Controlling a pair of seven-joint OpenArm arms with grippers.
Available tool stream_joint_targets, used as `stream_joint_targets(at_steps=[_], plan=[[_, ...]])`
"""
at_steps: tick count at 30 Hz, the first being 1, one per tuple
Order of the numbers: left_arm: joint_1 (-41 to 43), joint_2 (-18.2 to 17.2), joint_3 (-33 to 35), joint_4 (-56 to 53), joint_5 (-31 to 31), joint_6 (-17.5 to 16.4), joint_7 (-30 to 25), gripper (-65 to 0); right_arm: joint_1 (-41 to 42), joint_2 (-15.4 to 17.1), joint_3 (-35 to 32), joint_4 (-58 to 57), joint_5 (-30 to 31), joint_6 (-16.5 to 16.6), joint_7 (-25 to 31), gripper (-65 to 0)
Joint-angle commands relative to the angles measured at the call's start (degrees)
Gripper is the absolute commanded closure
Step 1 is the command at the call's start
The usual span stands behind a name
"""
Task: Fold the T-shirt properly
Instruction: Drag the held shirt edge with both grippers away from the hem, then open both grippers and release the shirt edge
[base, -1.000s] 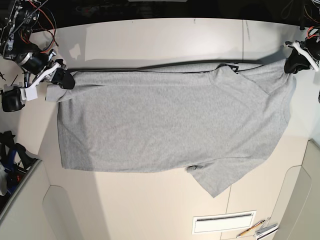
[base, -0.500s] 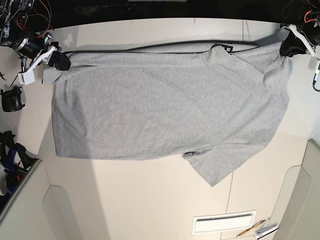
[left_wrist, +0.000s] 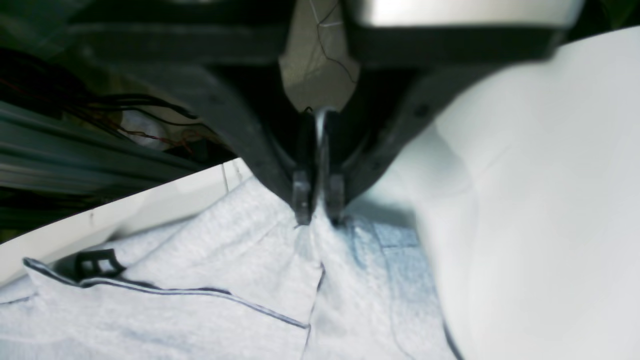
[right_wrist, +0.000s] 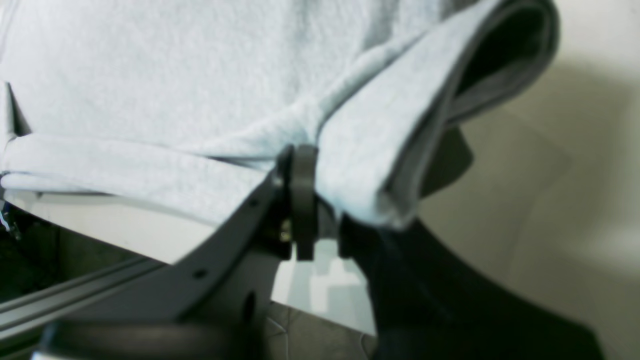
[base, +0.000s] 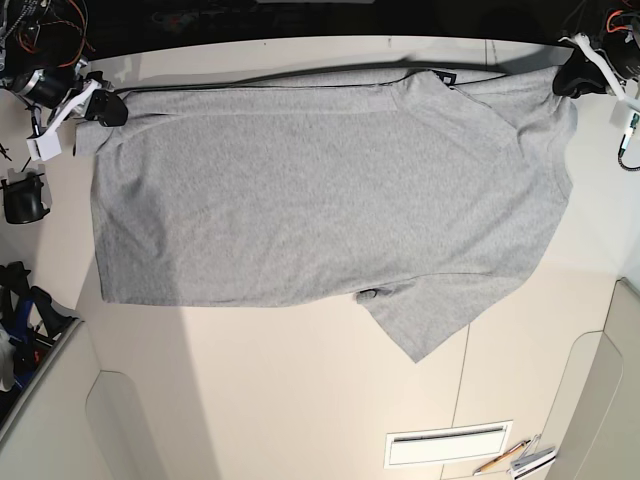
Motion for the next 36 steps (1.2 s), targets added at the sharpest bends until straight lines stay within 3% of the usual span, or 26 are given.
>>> stream_joint_targets(at_steps=[1, 11, 14, 17, 20, 28, 33, 36], plan=[[0.4, -0.8, -0.7, 0.8, -0.6, -0.1, -0.1, 0.0, 0.0, 1.2, 0.6, 1.0, 0.6, 0.3, 0.6, 0.0], [0.3, -0.8, -0.6, 0.7, -0.5, -0.1, 0.3, 0.0, 0.0, 1.2, 0.6, 1.0, -0.6, 0.3, 0.7, 0.0], [0.3, -0.8, -0.7, 0.7, -0.5, -0.1, 1.5, 0.0, 0.0, 1.2, 0.6, 1.0, -1.1, 0.3, 0.7, -9.6], [0.3, -0.8, -0.6, 0.7, -0.5, -0.1, 2.3, -9.9, 0.0, 1.2, 0.6, 1.0, -1.1, 0.3, 0.8, -18.4], [0.3, -0.8, -0.7, 0.7, -0.5, -0.1, 2.2, -18.0, 0.0, 1.2, 0.7, 1.0, -1.2, 0.3, 0.9, -21.1], [0.3, -0.9, -0.7, 0.7, -0.5, -0.1, 2.2, -24.9, 0.4, 1.2, 5.6, 1.0, -1.3, 0.3, 2.7, -21.1], [0.3, -0.9, -0.7, 0.7, -0.5, -0.1, 2.1, -31.7, 0.5, 1.2, 7.7, 1.0, -1.1, 0.3, 2.6, -34.7], [0.2, -0.9, -0.7, 0.7, -0.5, -0.1, 2.0, -31.7, 0.5, 1.2, 7.7, 1.0, -1.1, 0.3, 2.6, -37.5]])
